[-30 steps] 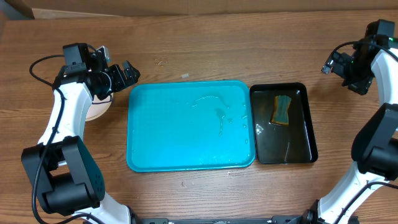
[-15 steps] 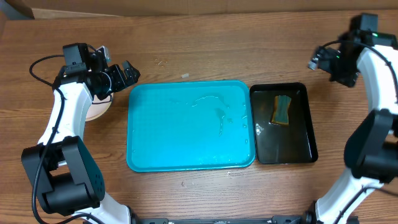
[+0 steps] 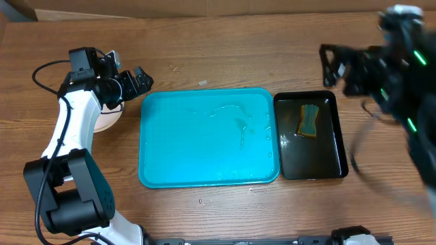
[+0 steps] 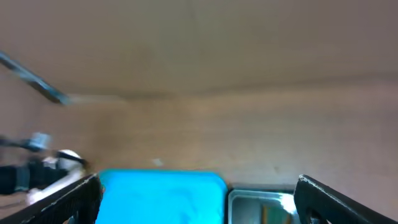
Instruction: Clean dirty plates on tray and stack at the side
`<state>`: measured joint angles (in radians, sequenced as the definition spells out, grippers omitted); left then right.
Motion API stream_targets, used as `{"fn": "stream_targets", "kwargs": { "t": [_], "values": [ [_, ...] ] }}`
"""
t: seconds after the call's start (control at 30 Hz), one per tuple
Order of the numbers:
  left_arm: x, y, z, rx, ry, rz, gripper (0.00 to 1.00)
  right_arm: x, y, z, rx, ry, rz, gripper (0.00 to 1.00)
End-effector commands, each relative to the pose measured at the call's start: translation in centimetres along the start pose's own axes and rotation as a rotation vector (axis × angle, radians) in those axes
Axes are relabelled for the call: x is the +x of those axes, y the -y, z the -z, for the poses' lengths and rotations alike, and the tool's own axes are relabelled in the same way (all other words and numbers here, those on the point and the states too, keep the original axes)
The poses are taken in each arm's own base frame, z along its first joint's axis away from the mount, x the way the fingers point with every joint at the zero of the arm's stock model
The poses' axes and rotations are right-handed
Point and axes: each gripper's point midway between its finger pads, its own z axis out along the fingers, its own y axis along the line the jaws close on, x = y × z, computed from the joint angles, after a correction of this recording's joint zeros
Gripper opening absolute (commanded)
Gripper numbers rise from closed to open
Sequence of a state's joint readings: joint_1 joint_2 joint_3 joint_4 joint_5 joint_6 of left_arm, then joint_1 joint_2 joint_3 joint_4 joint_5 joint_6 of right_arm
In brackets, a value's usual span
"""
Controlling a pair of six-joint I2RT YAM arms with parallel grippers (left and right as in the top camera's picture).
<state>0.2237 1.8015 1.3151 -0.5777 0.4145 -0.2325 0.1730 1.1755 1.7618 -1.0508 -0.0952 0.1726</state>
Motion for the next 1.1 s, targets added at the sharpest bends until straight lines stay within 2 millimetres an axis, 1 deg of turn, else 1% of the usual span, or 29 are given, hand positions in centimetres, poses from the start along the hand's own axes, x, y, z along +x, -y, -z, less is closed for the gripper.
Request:
{"fn": "stream_targets", "kwargs": {
  "t": [0.0, 0.03, 0.07, 0.13, 0.17, 0.23, 0.3, 0.4, 0.5, 0.63, 0.8, 0.87, 1.07],
  "values": [
    [0.3, -0.3, -0.4, -0.009, -0.010, -0.012, 1.00, -1.3, -0.9, 5.5, -0.016, 0.148, 0.050, 1.00],
    [0.3, -0.3, -0.4, -0.009, -0.010, -0.012, 1.00, -1.2, -1.1, 7.3, -0.028, 0.193, 0.072, 1.00],
    [0.3, -0.3, -0.4, -0.009, -0.010, -0.012, 1.00, -0.9, -1.2, 8.7, -0.035, 0.229, 0.082, 1.00],
    [0.3, -0.3, -0.4, -0.008, -0.010, -0.012, 1.00, 0.0, -0.9, 11.1, -0.034, 0.299, 0.103, 1.00],
    [0.3, -0.3, -0.4, -0.009, -0.010, -0.012, 1.00, 0.7, -0.8, 11.9, -0.038, 0.330, 0.118, 1.00],
    [0.3, -0.3, -0.4, -0.009, -0.010, -0.012, 1.00, 2.5, -0.4, 13.1, -0.045, 0.392, 0.146, 1.00],
    [0.3, -0.3, -0.4, -0.009, -0.010, -0.012, 1.00, 4.5, 0.2, 13.2, -0.045, 0.439, 0.158, 1.00],
    [0.3, -0.3, -0.4, -0.009, -0.010, -0.012, 1.00, 7.4, 1.5, 12.2, -0.034, 0.520, 0.160, 1.00],
    [0.3, -0.3, -0.4, -0.009, -0.010, -0.012, 1.00, 9.3, 2.6, 10.5, -0.022, 0.596, 0.163, 1.00],
    [0.3, -0.3, -0.4, -0.009, -0.010, -0.012, 1.00, 10.4, 3.4, 8.6, -0.039, 0.735, 0.176, 1.00],
    [0.3, -0.3, -0.4, -0.009, -0.010, -0.012, 1.00, 11.7, 3.9, 7.8, -0.065, 0.893, 0.192, 1.00],
    [0.3, -0.3, -0.4, -0.009, -0.010, -0.012, 1.00, 12.8, 4.3, 7.0, -0.067, 0.900, 0.193, 1.00],
    [0.3, -0.3, -0.4, -0.009, -0.010, -0.012, 1.00, 16.6, 5.8, 2.8, -0.047, 0.795, 0.182, 1.00]
  ]
}}
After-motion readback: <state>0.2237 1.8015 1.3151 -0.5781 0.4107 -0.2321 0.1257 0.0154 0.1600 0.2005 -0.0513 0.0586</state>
